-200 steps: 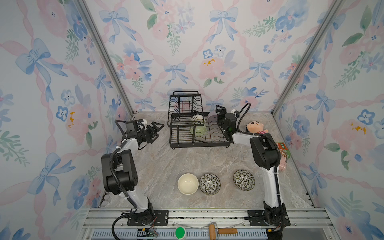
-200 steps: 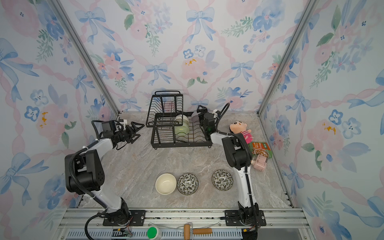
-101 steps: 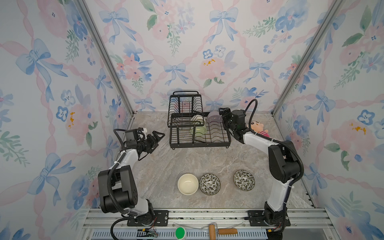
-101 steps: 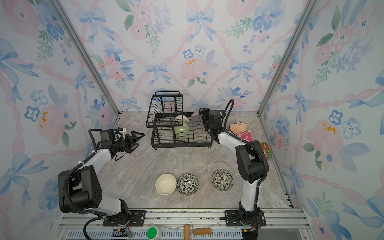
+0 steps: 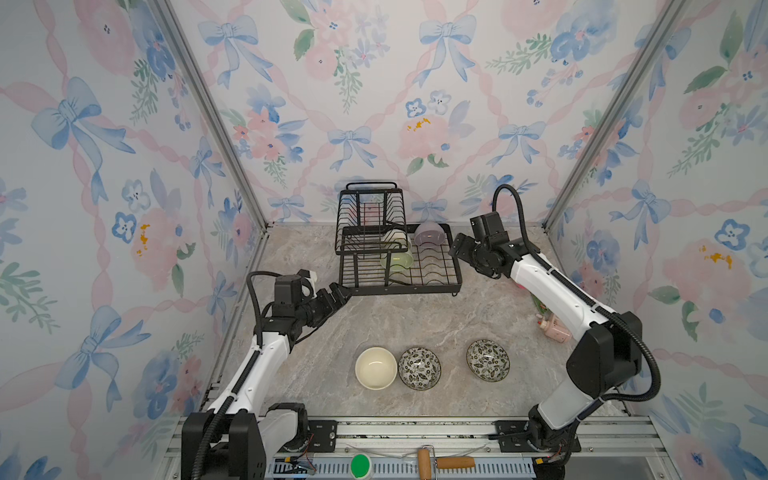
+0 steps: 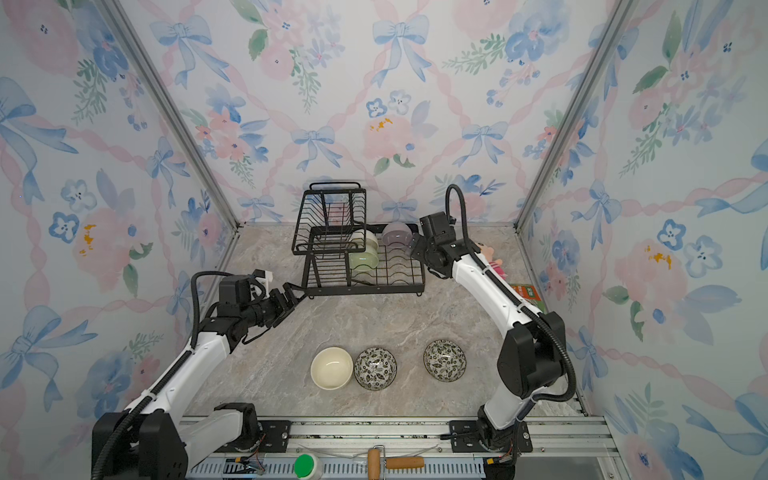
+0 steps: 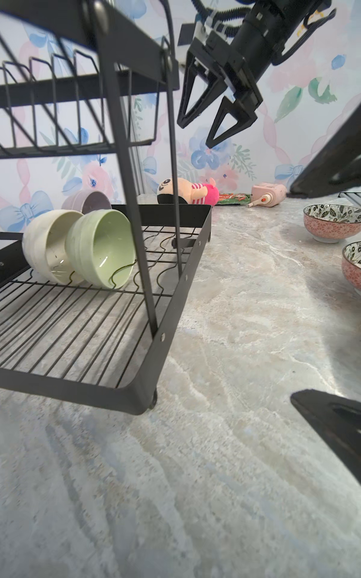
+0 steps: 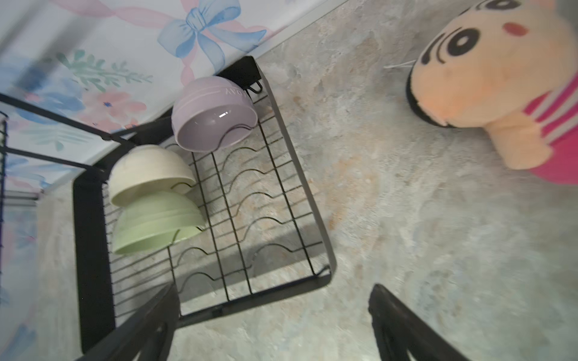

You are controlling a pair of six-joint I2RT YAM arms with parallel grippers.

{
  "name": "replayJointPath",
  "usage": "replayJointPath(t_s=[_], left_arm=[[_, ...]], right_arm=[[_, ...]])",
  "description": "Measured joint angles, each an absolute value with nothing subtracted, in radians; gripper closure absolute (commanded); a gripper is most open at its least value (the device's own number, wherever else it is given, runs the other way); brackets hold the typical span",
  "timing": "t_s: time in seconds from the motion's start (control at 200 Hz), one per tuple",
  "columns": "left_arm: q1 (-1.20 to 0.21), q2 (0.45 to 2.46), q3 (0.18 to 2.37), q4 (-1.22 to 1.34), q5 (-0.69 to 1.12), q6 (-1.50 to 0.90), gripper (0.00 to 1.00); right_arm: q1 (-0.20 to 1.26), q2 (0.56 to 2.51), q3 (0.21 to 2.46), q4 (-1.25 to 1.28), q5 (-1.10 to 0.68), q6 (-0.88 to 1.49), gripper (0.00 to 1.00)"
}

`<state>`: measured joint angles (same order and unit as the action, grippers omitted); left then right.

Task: Load bowls into a dish rack
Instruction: Pick up the bowl from the bottom-center of the table.

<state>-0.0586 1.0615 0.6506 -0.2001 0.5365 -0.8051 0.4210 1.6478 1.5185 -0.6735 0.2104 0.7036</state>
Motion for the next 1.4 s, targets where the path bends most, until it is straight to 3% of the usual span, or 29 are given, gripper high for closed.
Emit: replayJointPath(t_s=[0.14,0.365,0.59,0.81,0.92,1.285,1.395], left_arm=[[-0.200,0.994,0.655,-0.294,0.433,-0.841,0.02],[-0.394,0.979,0.693,-0.514,0.299,-0.876,0.07],[-0.540,1.010,0.654,-0.667,0.234,-0.899,0.16],[-0.569,1.039,0.620,-0.717,0.185,-0.888,0.25],[-0.569,1.090,0.620,-0.713,0.169,-0.860,0.32],[-0.569,1.202,0.640,-0.663,0.168,-0.765,0.74],[-0.569,1.212,0.649,-0.653,0.173,-0.741,0.82]], right_arm=[[0.434,1.554,1.478,-0.772,0.245,0.624,0.04],[0.345,1.356,1.228,-0.761,0.089,0.581,0.04],[0.495,1.308,1.193,-0.748,0.070,0.529,0.04],[0.588,1.307,1.173,-0.748,0.110,0.547,0.04],[0.620,1.335,1.186,-0.749,0.132,0.567,0.04],[0.715,1.444,1.244,-0.753,0.178,0.670,0.04],[0.717,1.445,1.244,-0.754,0.189,0.704,0.04]])
